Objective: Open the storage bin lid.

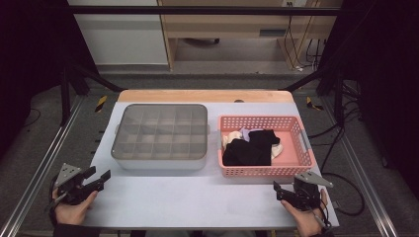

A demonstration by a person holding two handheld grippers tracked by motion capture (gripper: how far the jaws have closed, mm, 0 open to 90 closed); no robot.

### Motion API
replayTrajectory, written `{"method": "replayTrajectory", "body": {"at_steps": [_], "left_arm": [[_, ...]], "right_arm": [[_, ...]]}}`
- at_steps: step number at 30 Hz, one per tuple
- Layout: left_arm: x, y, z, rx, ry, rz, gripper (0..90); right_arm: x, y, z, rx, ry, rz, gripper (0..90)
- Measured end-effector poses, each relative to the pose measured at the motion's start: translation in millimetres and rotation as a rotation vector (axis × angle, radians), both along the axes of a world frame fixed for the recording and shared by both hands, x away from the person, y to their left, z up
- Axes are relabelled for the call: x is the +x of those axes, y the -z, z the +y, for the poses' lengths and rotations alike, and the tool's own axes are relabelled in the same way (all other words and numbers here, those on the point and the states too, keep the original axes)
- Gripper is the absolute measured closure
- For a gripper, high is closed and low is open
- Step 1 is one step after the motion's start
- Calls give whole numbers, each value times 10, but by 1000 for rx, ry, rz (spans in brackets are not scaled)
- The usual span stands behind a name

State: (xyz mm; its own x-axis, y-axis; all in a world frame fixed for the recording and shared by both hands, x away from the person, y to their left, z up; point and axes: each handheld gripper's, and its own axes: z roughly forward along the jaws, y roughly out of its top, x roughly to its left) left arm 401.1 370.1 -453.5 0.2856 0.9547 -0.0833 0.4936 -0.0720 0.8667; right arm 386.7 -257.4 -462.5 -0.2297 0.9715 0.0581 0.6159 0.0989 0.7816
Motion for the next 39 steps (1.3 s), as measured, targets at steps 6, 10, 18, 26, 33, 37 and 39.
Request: {"method": "replayTrajectory", "body": {"at_steps": [6,10,18,26,33,37,39], "left_arm": [[-31,-47,-4,-26,1,-18,379],[-35,-92,17,-54,4,-29,369],[-49,-173,-5,-52,4,-36,324],[-62,-260,-47,-50,25,-57,307],[-10,-374,-101,-40,34,-59,294],[9,-430,-103,-41,38,-63,289],[18,-475,-93,-46,39,-70,284]], "right_arm": [[-32,-28,31,25,-5,-8,242],[-62,-84,64,53,-14,-29,249],[-93,-154,191,75,-48,-45,255],[-108,-287,241,103,-72,-65,256],[-112,-441,299,92,-94,-93,255],[-104,-486,320,94,-102,-92,254],[-95,-530,341,94,-105,-102,252]]}}
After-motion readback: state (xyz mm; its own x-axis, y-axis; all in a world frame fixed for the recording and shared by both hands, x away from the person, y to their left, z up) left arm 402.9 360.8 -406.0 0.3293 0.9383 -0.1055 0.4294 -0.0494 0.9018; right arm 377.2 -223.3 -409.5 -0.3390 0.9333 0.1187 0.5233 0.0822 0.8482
